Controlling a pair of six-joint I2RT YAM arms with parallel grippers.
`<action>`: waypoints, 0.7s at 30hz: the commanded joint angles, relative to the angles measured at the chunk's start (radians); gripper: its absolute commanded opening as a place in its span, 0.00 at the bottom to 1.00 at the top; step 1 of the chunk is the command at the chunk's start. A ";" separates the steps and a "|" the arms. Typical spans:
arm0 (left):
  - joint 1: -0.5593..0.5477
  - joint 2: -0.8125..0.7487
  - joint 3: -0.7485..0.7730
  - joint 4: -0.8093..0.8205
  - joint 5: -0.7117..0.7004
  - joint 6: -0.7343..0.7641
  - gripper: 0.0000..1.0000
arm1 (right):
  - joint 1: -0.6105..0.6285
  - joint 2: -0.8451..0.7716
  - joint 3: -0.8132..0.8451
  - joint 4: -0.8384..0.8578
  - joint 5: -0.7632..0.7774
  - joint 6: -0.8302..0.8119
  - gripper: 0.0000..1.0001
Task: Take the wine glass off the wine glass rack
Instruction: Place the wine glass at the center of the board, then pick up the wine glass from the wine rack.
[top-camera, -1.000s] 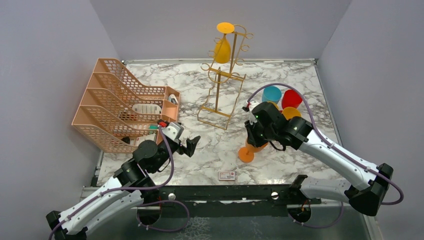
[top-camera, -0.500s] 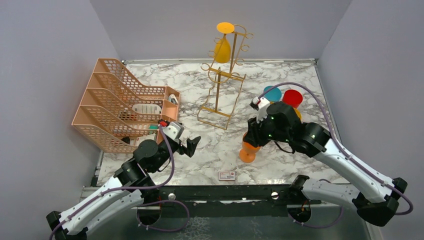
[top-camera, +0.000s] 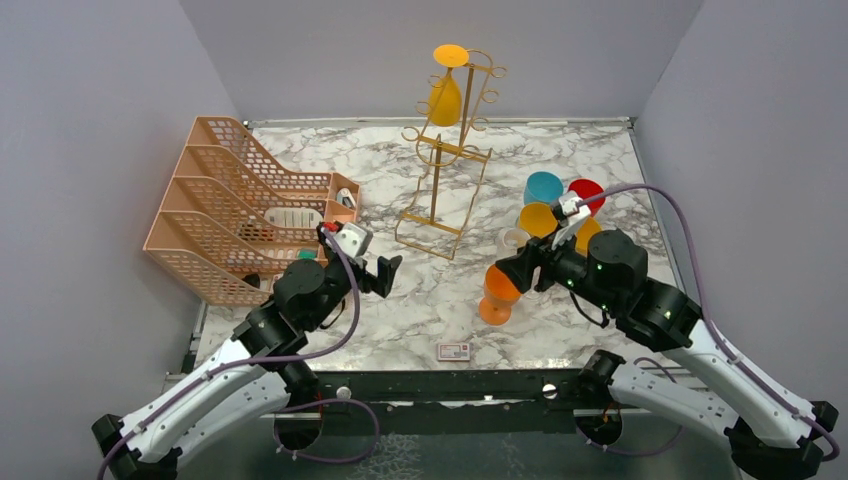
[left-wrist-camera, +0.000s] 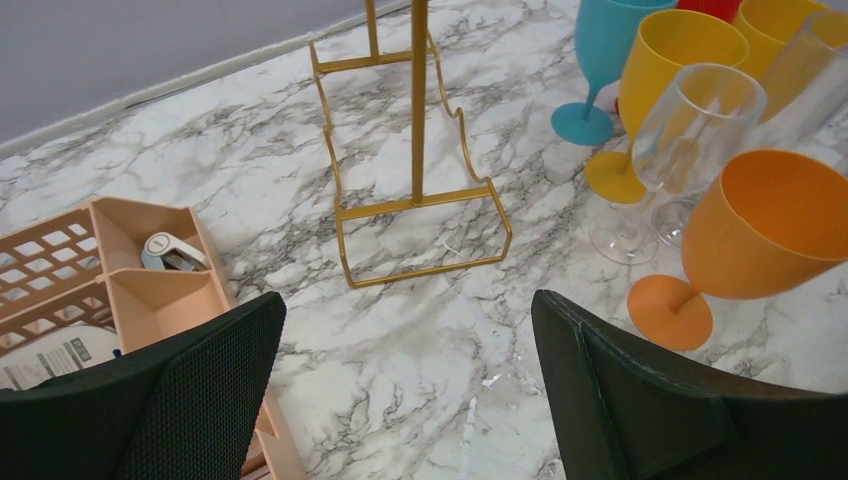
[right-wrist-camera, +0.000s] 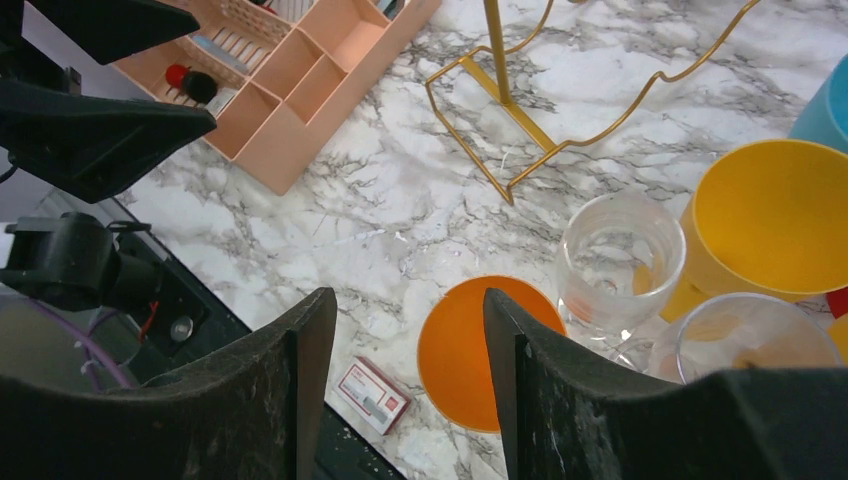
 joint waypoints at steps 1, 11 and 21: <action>0.049 0.068 0.082 0.036 -0.039 -0.034 0.99 | 0.005 -0.042 -0.042 0.067 0.092 0.008 0.59; 0.343 0.298 0.317 0.021 0.051 -0.123 0.99 | 0.005 -0.084 -0.062 0.030 0.101 0.022 0.61; 0.519 0.606 0.645 0.044 0.292 -0.199 0.99 | 0.005 -0.100 -0.069 0.018 0.080 0.028 0.66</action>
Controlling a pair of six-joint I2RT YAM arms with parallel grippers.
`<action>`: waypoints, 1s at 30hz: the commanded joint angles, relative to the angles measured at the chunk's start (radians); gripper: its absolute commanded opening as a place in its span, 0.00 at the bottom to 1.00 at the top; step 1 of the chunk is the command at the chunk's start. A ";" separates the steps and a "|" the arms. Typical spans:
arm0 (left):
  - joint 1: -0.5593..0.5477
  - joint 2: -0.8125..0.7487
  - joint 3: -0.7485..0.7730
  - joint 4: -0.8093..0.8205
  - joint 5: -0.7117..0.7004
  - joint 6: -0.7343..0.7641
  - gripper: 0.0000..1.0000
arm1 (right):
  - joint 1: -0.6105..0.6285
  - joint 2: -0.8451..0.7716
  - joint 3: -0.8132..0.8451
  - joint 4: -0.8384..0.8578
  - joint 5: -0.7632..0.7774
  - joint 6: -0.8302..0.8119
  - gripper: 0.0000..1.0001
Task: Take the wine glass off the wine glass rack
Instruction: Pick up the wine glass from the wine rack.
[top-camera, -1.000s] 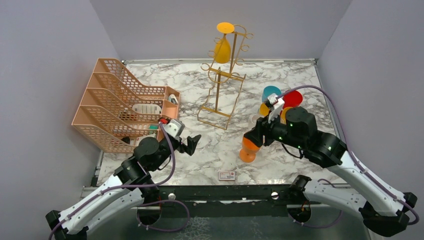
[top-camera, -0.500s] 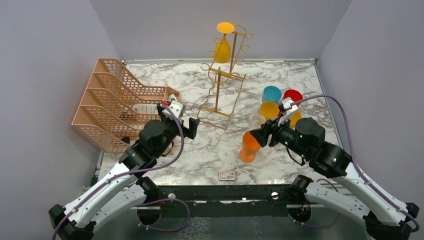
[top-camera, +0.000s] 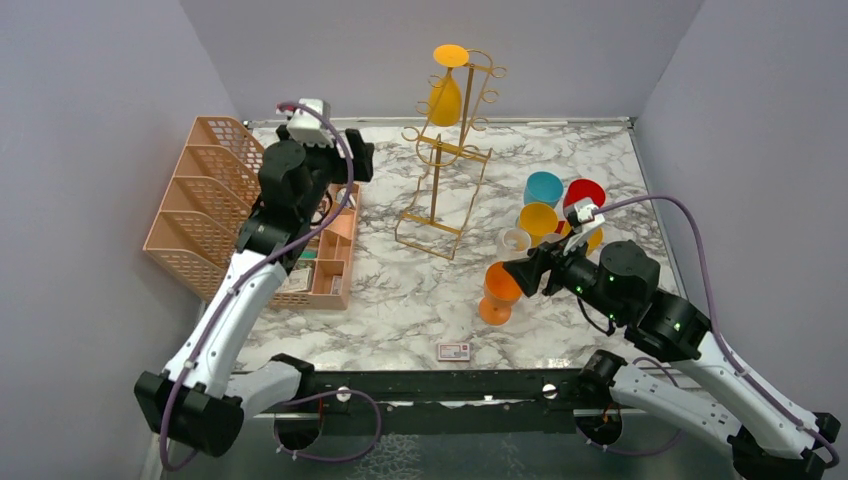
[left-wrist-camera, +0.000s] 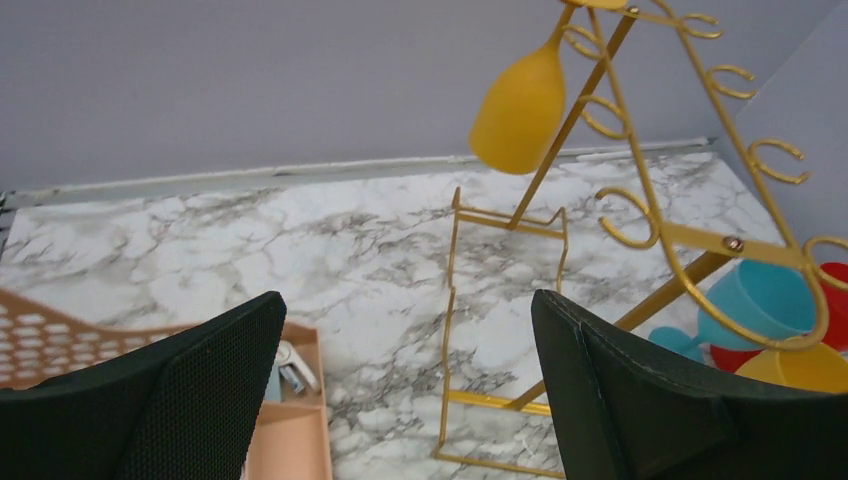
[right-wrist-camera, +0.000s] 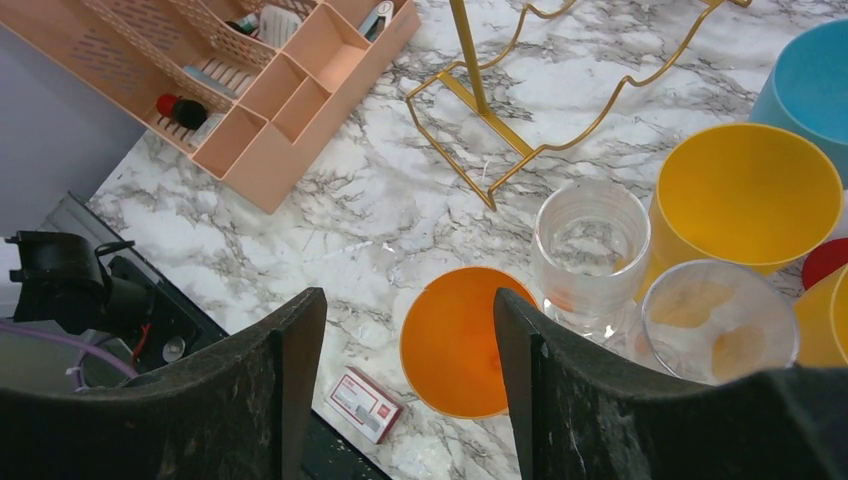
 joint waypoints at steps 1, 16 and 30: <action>0.037 0.146 0.162 0.034 0.175 -0.072 0.99 | 0.005 -0.010 -0.004 0.000 0.010 0.008 0.66; 0.118 0.684 0.678 0.180 0.518 -0.451 0.91 | 0.005 -0.052 0.015 -0.027 -0.024 -0.012 0.68; 0.117 1.028 0.973 0.287 0.556 -0.704 0.85 | 0.005 -0.069 0.013 -0.042 -0.057 0.010 0.68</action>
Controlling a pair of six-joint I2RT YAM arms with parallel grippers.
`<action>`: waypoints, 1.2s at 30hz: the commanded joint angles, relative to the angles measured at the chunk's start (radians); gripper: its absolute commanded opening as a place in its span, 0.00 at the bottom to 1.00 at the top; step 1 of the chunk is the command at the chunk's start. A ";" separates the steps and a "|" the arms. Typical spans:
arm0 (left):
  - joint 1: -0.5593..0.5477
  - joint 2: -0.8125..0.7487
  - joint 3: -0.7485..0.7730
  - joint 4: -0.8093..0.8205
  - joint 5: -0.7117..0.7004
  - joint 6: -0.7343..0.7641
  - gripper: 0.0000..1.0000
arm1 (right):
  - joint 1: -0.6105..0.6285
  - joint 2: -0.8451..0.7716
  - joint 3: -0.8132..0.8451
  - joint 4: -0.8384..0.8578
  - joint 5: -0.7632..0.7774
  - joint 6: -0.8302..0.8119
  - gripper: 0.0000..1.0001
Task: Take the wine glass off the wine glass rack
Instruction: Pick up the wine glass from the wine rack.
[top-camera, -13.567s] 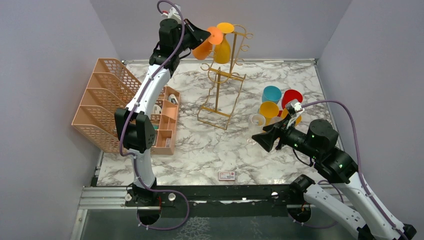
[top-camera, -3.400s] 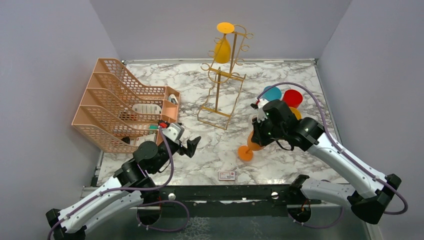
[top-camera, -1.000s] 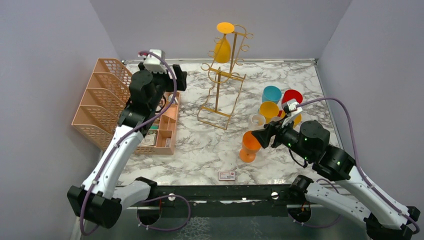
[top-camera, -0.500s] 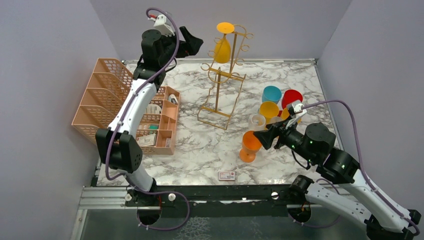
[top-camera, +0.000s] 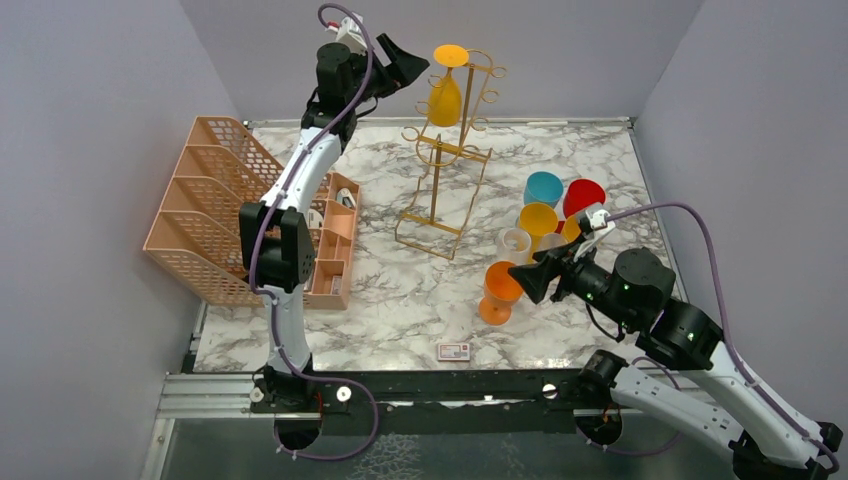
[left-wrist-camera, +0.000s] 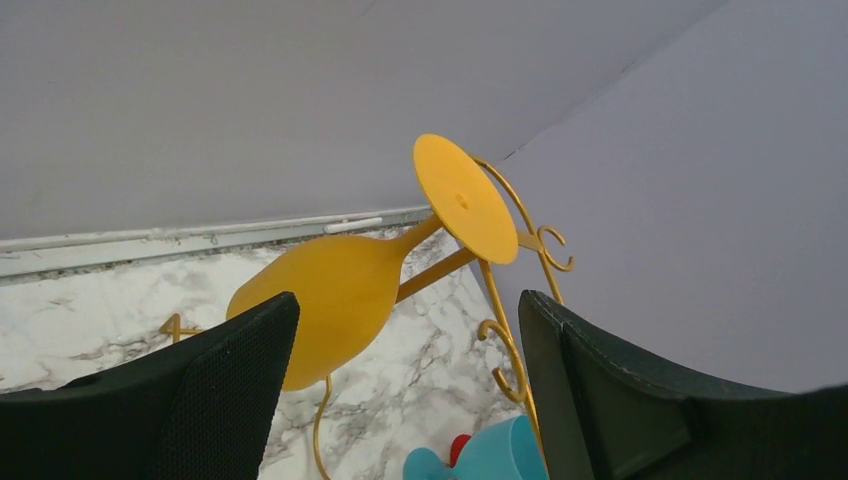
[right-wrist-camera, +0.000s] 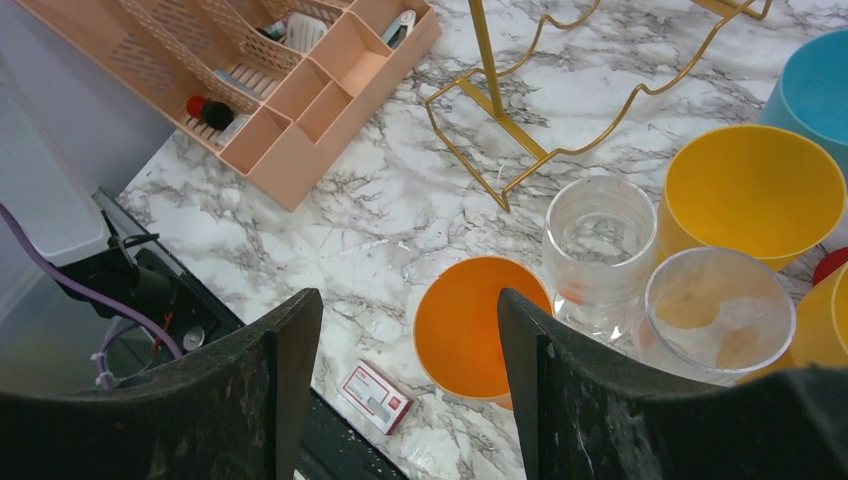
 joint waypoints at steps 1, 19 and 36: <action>0.000 0.053 0.095 0.090 0.023 -0.126 0.84 | 0.005 -0.004 0.015 -0.015 -0.031 0.010 0.68; -0.047 0.290 0.389 0.006 -0.044 -0.243 0.69 | 0.005 0.017 0.035 -0.026 -0.078 0.058 0.68; -0.056 0.315 0.382 0.014 -0.099 -0.280 0.52 | 0.005 0.010 0.036 -0.027 -0.089 0.062 0.68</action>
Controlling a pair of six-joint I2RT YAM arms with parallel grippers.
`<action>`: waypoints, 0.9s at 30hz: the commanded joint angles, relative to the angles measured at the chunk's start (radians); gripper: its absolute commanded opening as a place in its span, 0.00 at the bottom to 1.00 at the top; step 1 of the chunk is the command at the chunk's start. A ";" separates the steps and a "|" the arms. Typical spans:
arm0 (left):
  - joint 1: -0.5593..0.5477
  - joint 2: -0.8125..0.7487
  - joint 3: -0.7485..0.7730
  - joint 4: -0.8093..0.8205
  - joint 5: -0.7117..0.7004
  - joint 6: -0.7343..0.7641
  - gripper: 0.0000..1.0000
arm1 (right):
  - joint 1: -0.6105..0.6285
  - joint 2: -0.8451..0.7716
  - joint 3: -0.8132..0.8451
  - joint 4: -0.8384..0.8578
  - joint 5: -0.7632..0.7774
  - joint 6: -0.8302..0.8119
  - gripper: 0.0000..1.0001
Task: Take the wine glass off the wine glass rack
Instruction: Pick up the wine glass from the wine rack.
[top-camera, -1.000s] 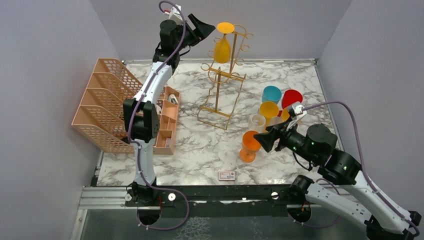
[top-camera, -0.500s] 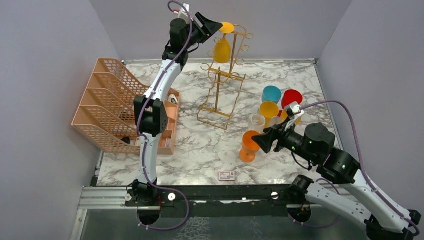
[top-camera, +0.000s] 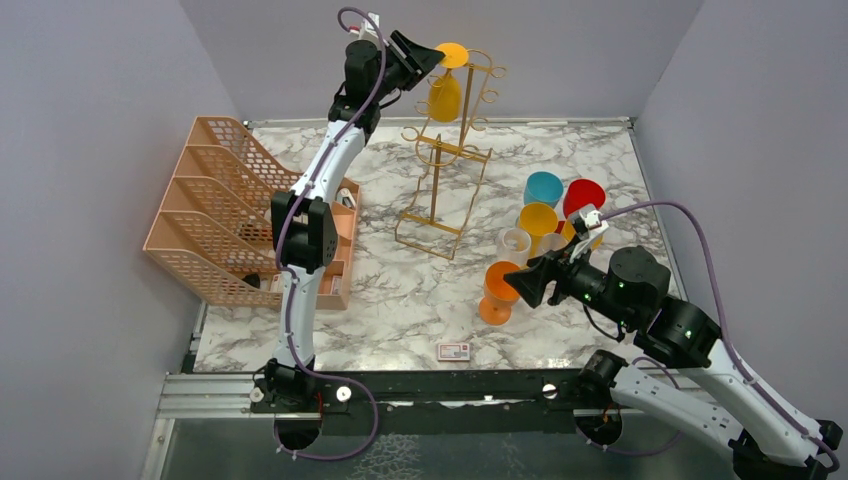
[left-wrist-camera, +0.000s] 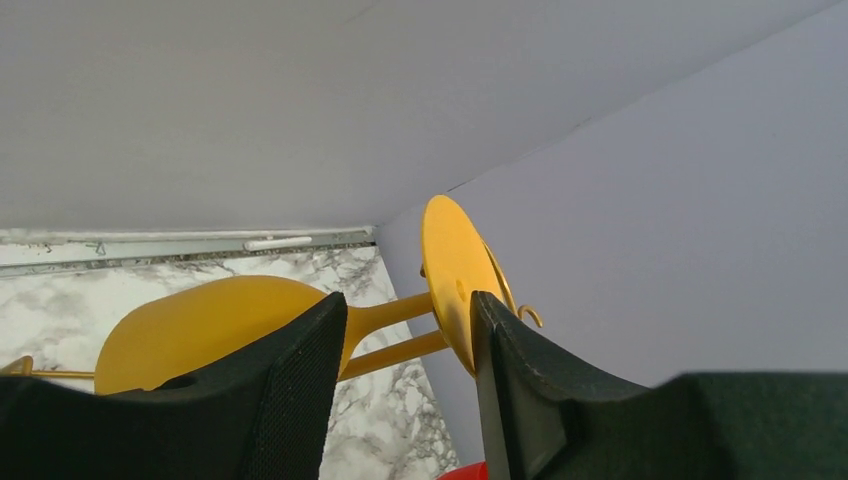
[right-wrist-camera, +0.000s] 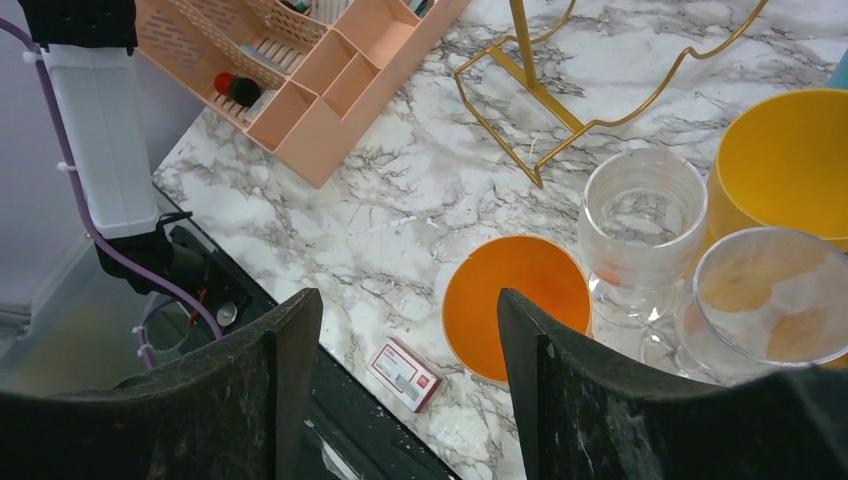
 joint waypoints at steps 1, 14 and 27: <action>0.000 0.014 0.028 0.025 -0.043 -0.022 0.50 | 0.005 -0.005 0.032 -0.001 -0.028 0.009 0.68; -0.010 -0.005 0.001 0.015 -0.092 -0.057 0.31 | 0.005 -0.001 0.040 -0.005 -0.043 0.013 0.68; -0.020 -0.047 -0.026 0.014 -0.153 -0.043 0.09 | 0.005 0.008 0.039 -0.008 -0.063 0.017 0.68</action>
